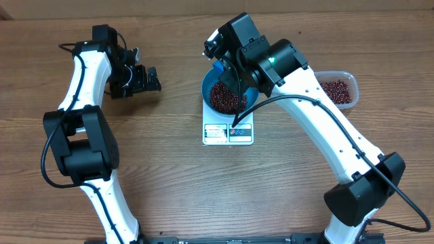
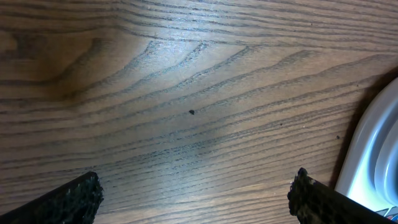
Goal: Scoop item into bowl and weigh 150g on scale
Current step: 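Move the empty scoop back right into the bean tub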
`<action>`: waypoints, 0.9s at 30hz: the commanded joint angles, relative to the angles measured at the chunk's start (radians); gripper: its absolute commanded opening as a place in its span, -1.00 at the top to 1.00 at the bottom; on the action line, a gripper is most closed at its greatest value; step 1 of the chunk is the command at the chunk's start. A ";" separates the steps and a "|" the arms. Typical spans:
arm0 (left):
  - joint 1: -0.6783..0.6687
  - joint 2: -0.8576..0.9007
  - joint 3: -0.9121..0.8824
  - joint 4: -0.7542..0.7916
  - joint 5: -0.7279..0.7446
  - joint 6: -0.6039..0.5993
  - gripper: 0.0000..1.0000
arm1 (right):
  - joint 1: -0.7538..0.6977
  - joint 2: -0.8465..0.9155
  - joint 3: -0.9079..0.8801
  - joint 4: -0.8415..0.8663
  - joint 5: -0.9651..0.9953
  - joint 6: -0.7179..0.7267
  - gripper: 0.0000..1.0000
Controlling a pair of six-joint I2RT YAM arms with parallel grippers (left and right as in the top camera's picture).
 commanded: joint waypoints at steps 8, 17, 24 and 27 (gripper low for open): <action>-0.007 0.008 0.008 0.001 -0.002 0.016 -0.99 | -0.018 -0.073 0.056 0.026 -0.046 0.080 0.93; -0.007 0.008 0.008 0.001 -0.002 0.016 -0.99 | -0.203 -0.154 0.159 -0.092 -0.098 0.207 0.93; -0.007 0.008 0.008 0.001 -0.002 0.016 -0.99 | -0.499 -0.115 0.105 -0.303 -0.098 0.264 0.93; -0.007 0.008 0.008 0.001 -0.002 0.016 -0.99 | -0.575 -0.094 0.044 -0.316 -0.098 0.264 0.93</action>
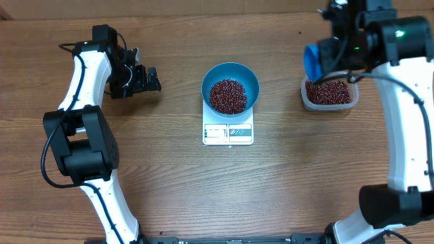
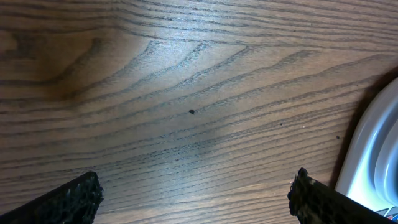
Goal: Scoop item into bowl and weigh 150g on scale
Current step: 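Move the empty scoop back right into the bean tub, then dip the scoop into the beans and lift it filled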
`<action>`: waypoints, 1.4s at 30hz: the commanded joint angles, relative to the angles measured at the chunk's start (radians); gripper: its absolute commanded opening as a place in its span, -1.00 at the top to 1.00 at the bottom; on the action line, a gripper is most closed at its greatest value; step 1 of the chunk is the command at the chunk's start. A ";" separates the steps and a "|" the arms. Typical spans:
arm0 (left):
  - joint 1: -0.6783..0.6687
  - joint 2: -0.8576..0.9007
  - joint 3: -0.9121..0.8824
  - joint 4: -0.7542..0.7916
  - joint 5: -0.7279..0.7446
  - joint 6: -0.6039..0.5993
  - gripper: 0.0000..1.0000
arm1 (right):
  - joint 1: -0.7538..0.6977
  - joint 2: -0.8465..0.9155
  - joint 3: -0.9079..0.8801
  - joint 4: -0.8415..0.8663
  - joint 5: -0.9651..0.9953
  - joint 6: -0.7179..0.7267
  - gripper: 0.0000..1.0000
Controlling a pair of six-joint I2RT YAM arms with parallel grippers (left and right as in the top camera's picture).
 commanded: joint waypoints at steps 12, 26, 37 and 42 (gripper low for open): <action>-0.007 0.008 0.008 0.001 -0.002 0.016 -0.99 | -0.157 0.034 -0.335 0.222 -0.001 0.010 0.92; -0.007 0.008 0.008 0.001 -0.002 0.016 -0.99 | -0.157 0.034 -0.367 0.211 -0.027 0.011 0.82; -0.007 0.008 0.008 0.001 -0.002 0.016 -0.99 | -0.174 0.035 -0.448 0.269 -0.009 0.011 0.93; -0.007 0.008 0.008 0.001 -0.002 0.015 -0.99 | -0.172 0.035 -0.497 0.305 -0.174 0.011 0.93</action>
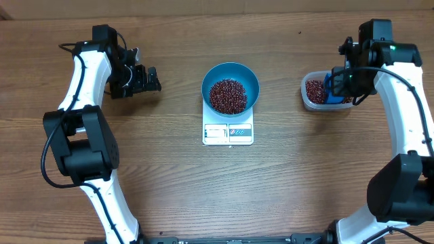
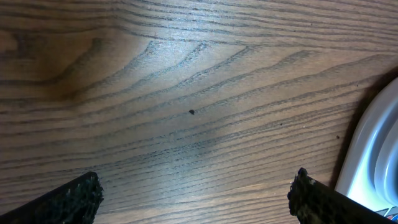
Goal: Scoop item into bowl and weigh 150g on scale
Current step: 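Dip the scoop into the beans and lift it filled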
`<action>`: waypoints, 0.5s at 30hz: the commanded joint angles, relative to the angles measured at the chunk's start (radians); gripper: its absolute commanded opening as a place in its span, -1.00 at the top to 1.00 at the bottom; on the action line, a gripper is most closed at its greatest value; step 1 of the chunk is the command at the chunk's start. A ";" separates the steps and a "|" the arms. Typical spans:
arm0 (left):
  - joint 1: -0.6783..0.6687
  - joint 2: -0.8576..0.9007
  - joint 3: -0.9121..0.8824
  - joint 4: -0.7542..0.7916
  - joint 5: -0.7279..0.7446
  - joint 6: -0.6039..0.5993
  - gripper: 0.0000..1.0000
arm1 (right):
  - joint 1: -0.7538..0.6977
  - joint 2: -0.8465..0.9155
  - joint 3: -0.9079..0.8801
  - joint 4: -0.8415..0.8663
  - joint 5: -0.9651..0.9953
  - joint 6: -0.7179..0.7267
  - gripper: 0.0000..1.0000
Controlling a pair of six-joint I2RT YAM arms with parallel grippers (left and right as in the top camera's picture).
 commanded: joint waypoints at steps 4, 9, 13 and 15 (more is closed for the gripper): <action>-0.007 0.008 0.008 0.001 -0.002 0.016 -0.99 | -0.004 0.012 -0.039 0.009 -0.276 0.009 0.93; -0.007 0.008 0.008 0.001 -0.002 0.016 -0.99 | -0.006 0.011 -0.027 0.022 -0.334 0.033 0.93; -0.007 0.008 0.008 0.001 -0.002 0.015 -0.99 | -0.010 0.011 0.016 0.020 -0.286 0.063 0.93; -0.007 0.008 0.008 0.001 -0.002 0.016 -0.99 | -0.011 0.010 0.032 0.007 -0.207 0.086 0.93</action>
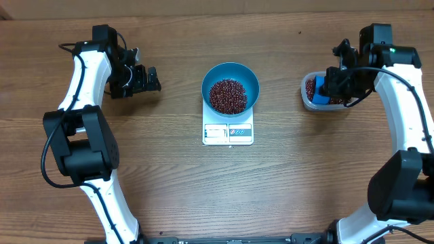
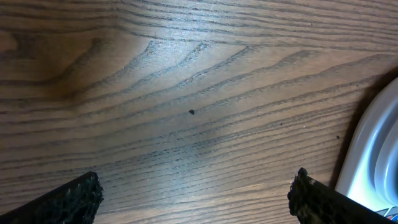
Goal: Scoop item into bowl and weigh 150g on scale
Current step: 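Dip the scoop into the beans and lift it filled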
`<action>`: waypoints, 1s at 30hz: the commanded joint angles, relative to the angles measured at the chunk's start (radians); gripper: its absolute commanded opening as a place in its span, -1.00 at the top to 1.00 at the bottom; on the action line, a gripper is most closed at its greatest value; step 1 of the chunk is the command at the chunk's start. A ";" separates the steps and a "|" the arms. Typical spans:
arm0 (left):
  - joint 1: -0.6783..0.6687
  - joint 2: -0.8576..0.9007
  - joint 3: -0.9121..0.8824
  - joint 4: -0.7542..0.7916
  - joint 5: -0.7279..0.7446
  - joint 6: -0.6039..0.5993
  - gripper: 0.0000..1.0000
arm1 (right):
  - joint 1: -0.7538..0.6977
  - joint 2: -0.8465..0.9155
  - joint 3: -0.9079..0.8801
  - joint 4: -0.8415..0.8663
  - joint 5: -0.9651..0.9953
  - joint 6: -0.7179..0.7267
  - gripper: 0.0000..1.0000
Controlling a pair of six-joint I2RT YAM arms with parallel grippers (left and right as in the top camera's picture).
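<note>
A blue bowl [image 1: 230,73] part-filled with red beans [image 1: 228,95] stands on a small white scale [image 1: 228,133] in the middle of the table. At the right, a clear tub [image 1: 304,99] holds more red beans [image 1: 310,88]. My right gripper [image 1: 333,83] is shut on a blue scoop [image 1: 320,95], which sits low in the tub and covers most of the beans. Far left of the bowl, my left gripper [image 1: 148,78] hangs open over bare wood. In the left wrist view its fingertips [image 2: 69,198] stand wide apart with nothing between them.
The wooden table [image 1: 169,183] spreads out around the scale. The scale's white edge [image 2: 373,155] shows at the right of the left wrist view. Both arms rise from the near side, and the left arm [image 1: 81,135] lies along the left of the table.
My right gripper and the blue scoop have shifted a little to the left inside the tub, so fewer beans show. The left arm, bowl and scale have not moved.
My right gripper first held the blue scoop over the bowl on the scale. Then it was at the far right, with the scoop above the tub. After that the scoop was down in the tub, and now it sits further left among the beans.
</note>
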 commanded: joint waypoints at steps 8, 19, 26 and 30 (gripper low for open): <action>-0.007 0.008 0.008 0.001 -0.002 0.016 -0.99 | 0.002 0.002 0.068 -0.019 0.102 0.041 0.93; -0.007 0.008 0.008 0.001 -0.002 0.016 -0.99 | -0.100 0.002 0.168 -0.068 0.026 0.059 0.93; -0.007 0.008 0.008 0.001 -0.002 0.016 -0.99 | -0.149 0.002 0.168 -0.078 0.021 0.055 0.93; -0.007 0.008 0.008 0.001 -0.002 0.016 -0.99 | -0.154 0.002 0.180 -0.083 -0.037 0.032 0.93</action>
